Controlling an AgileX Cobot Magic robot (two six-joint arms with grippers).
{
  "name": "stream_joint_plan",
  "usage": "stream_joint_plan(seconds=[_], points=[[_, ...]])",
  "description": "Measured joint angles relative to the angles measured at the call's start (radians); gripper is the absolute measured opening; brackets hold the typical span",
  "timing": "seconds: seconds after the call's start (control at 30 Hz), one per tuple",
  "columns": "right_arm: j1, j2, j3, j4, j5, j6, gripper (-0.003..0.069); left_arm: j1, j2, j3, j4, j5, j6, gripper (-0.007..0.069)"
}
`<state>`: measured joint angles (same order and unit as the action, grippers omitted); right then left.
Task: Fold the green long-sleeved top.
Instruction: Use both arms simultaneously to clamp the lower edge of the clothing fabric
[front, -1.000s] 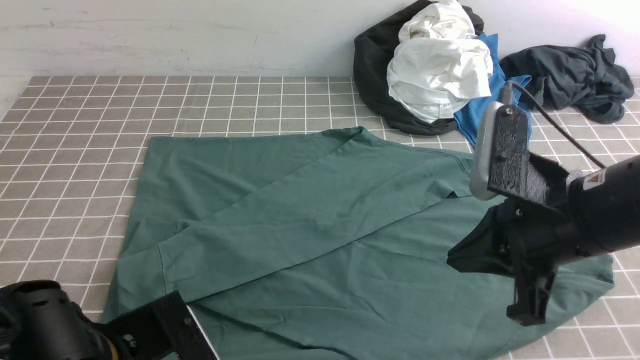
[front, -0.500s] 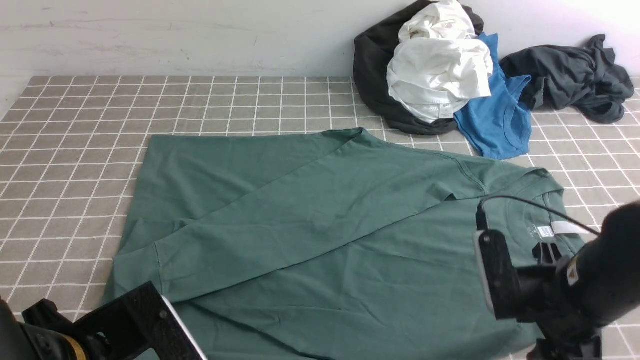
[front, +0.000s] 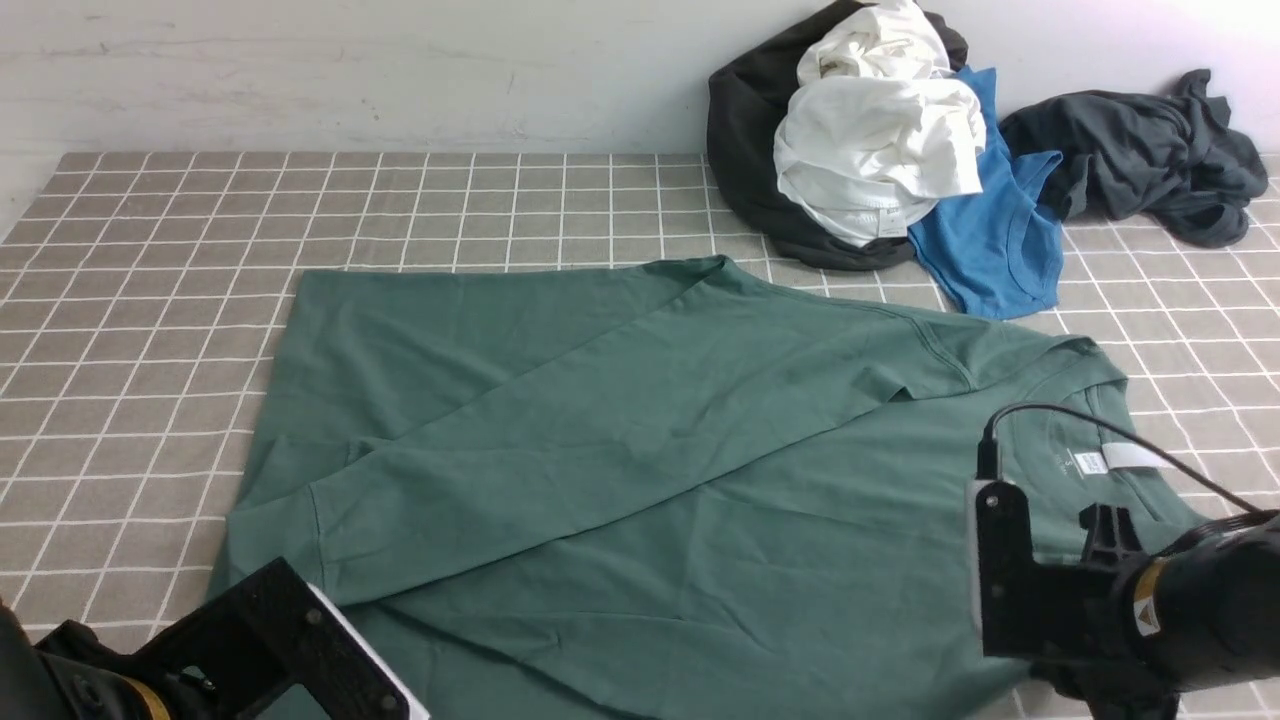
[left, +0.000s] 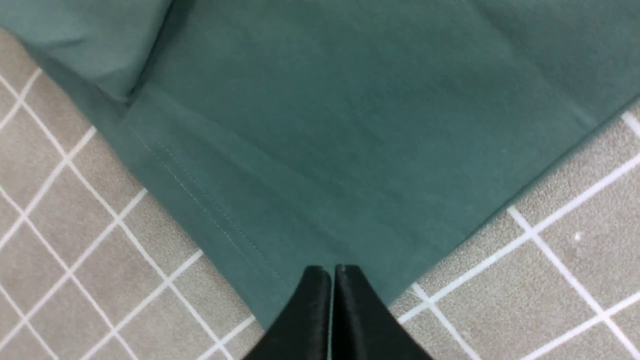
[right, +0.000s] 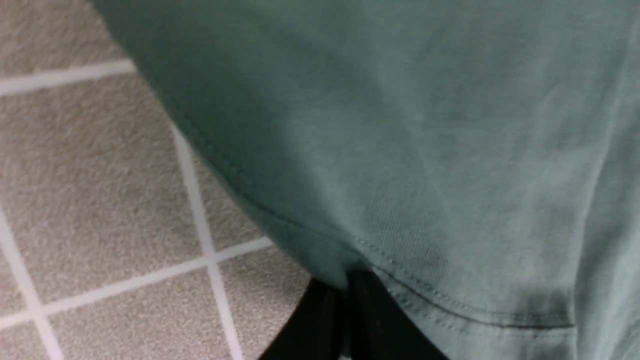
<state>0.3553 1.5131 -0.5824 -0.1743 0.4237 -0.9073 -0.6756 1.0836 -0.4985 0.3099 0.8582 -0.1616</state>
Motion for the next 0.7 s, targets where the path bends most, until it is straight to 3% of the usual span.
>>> stream_joint_plan(seconds=[0.13, 0.37, 0.43, 0.7], points=[[0.000, -0.010, 0.000, -0.001, -0.018, 0.067, -0.0002, 0.000, 0.000, 0.000, -0.023, 0.006, 0.018, 0.0033], [0.000, -0.011, -0.001, 0.029, -0.071, 0.095, -0.0003, 0.000, 0.027, 0.000, -0.046, 0.039, 0.364, 0.0353], [0.000, -0.019, -0.019, 0.067, -0.063, 0.109, -0.0003, 0.000, 0.059, 0.000, -0.048, 0.039, 0.416, 0.0411], [0.000, -0.061, -0.195, 0.227, 0.090, 0.235, -0.0003, 0.000, 0.187, 0.000, -0.068, 0.067, 0.451, 0.0457]])
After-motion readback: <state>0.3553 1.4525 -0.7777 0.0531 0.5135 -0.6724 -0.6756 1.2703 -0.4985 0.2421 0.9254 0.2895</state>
